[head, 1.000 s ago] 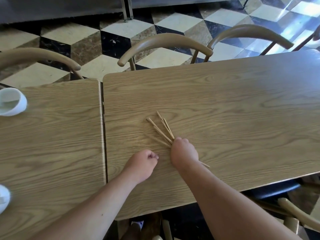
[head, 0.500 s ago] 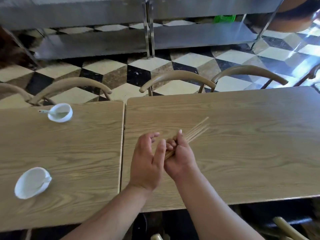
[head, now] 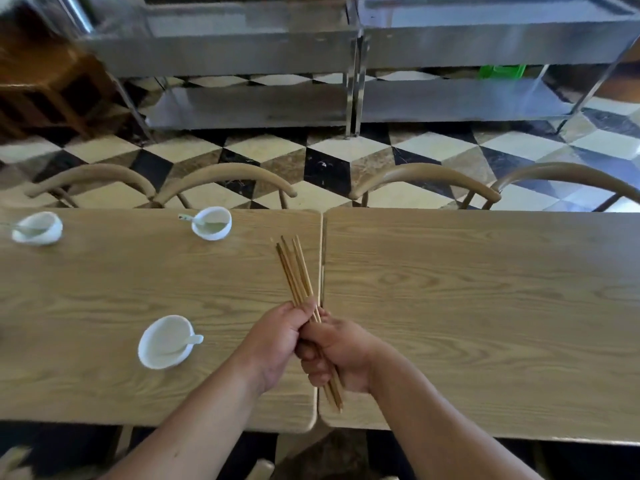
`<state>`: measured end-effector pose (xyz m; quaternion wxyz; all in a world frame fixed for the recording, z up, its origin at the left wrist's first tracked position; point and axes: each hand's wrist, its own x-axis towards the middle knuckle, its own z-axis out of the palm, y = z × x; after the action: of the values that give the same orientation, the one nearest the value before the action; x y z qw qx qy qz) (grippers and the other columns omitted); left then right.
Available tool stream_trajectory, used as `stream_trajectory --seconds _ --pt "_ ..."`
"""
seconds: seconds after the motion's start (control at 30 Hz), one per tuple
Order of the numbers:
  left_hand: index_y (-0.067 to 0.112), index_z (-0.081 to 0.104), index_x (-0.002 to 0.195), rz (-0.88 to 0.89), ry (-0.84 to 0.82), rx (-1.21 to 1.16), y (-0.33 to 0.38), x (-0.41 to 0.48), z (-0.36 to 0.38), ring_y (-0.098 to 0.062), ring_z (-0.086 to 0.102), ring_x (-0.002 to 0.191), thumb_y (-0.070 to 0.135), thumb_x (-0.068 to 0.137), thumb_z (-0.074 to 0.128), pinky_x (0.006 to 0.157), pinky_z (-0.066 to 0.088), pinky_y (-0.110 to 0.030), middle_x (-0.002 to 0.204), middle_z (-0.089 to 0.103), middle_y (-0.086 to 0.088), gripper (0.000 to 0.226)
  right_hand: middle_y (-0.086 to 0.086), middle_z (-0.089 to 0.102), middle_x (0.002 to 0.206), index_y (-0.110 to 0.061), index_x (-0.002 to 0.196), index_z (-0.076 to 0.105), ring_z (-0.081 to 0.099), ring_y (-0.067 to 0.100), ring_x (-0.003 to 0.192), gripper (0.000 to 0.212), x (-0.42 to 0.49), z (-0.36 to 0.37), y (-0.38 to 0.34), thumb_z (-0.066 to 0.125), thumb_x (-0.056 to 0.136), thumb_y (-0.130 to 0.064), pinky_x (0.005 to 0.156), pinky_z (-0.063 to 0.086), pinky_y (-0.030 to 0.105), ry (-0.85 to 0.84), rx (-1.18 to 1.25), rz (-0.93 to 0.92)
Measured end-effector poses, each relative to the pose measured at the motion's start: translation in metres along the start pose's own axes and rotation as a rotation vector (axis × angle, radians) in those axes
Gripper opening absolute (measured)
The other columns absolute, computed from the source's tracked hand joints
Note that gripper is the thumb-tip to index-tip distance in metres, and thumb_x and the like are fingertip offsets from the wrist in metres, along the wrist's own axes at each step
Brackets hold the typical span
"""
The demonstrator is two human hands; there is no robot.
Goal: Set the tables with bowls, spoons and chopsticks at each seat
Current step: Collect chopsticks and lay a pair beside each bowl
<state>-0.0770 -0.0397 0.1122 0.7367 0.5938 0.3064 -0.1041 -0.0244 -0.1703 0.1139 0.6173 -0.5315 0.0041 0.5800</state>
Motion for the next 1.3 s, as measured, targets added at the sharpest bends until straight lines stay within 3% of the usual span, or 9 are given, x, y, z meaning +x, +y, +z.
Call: stream_trajectory --seconds 0.17,0.33,0.5,0.6,0.67,0.8,0.93,1.17,1.3 --pt "-0.008 0.068 0.11 -0.009 0.056 0.012 0.006 -0.003 -0.101 -0.022 0.041 0.031 0.039 0.109 0.057 0.032 0.037 -0.024 0.053 0.061 -0.007 0.048 0.008 0.062 0.067 -0.004 0.098 0.063 0.06 0.02 0.055 0.027 0.063 0.094 0.007 0.052 0.111 -0.025 0.054 0.056 0.034 0.113 -0.101 -0.045" --pt "0.004 0.072 0.1 -0.099 -0.006 0.058 0.016 -0.002 -0.211 -0.015 0.03 0.026 0.037 0.111 0.055 0.031 0.023 -0.018 0.05 0.058 -0.007 0.038 0.018 0.068 0.073 0.001 0.096 0.07 0.069 0.027 0.062 0.045 0.128 0.19 0.018 0.046 0.113 -0.033 0.062 0.062 0.038 0.139 0.006 -0.055" --pt "0.005 0.072 0.099 -0.091 -0.022 0.076 0.015 0.004 -0.278 -0.02 0.059 0.048 0.035 0.11 0.058 0.047 0.038 -0.028 0.07 0.076 -0.004 0.035 0.018 0.071 0.078 -0.018 0.136 0.052 0.071 0.034 0.072 0.033 0.166 0.244 0.028 0.045 0.113 -0.041 0.07 0.064 0.046 0.241 -0.068 -0.036" --pt "0.007 0.074 0.099 -0.11 -0.017 0.085 0.009 0.007 -0.293 -0.014 0.068 0.058 0.035 0.11 0.058 0.046 0.044 -0.023 0.083 0.08 -0.009 0.034 0.016 0.076 0.083 -0.017 0.134 0.056 0.074 0.034 0.076 0.031 0.177 0.255 0.037 0.044 0.114 -0.038 0.075 0.063 0.048 0.285 -0.081 -0.023" --pt "0.01 0.074 0.096 -0.111 -0.018 0.085 0.004 0.012 -0.3 -0.016 0.07 0.067 0.036 0.11 0.058 0.056 0.051 -0.027 0.095 0.081 -0.015 0.033 0.012 0.081 0.09 -0.014 0.124 0.066 0.076 0.029 0.081 0.03 0.179 0.252 0.043 0.048 0.112 -0.035 0.072 0.063 0.042 0.354 -0.118 -0.023" --pt "0.007 0.072 0.104 -0.11 -0.001 0.066 0.0 0.015 -0.306 -0.016 0.071 0.067 0.032 0.111 0.057 0.073 0.06 -0.037 0.086 0.079 -0.006 0.029 0.012 0.083 0.091 -0.012 0.1 0.08 0.079 0.03 0.084 0.022 0.178 0.239 0.05 0.066 0.105 -0.027 0.082 0.066 0.053 0.486 -0.208 -0.071" --pt "0.008 0.072 0.102 -0.104 0.008 0.083 -0.004 0.017 -0.301 -0.023 0.071 0.074 0.026 0.109 0.061 0.085 0.063 -0.053 0.087 0.079 -0.005 0.022 0.013 0.083 0.09 -0.005 0.097 0.079 0.08 0.029 0.078 0.015 0.178 0.235 0.05 0.07 0.102 -0.017 0.083 0.066 0.054 0.532 -0.203 -0.083" --pt "0.001 0.073 0.102 -0.14 0.01 0.025 -0.004 0.017 -0.281 -0.034 0.072 0.076 0.026 0.11 0.06 0.078 0.064 -0.068 0.088 0.077 -0.015 0.029 0.007 0.081 0.081 -0.003 0.097 0.077 0.074 0.018 0.064 0.012 0.167 0.222 0.052 0.069 0.101 -0.011 0.07 0.063 0.042 0.541 -0.099 -0.081" --pt "0.001 0.072 0.103 -0.141 0.038 0.047 -0.004 0.018 -0.275 -0.028 0.073 0.07 0.025 0.111 0.056 0.069 0.067 -0.052 0.087 0.077 -0.014 0.03 0.005 0.081 0.081 -0.006 0.098 0.077 0.075 0.016 0.064 0.011 0.164 0.21 0.052 0.068 0.102 -0.012 0.062 0.063 0.034 0.497 -0.067 -0.07"
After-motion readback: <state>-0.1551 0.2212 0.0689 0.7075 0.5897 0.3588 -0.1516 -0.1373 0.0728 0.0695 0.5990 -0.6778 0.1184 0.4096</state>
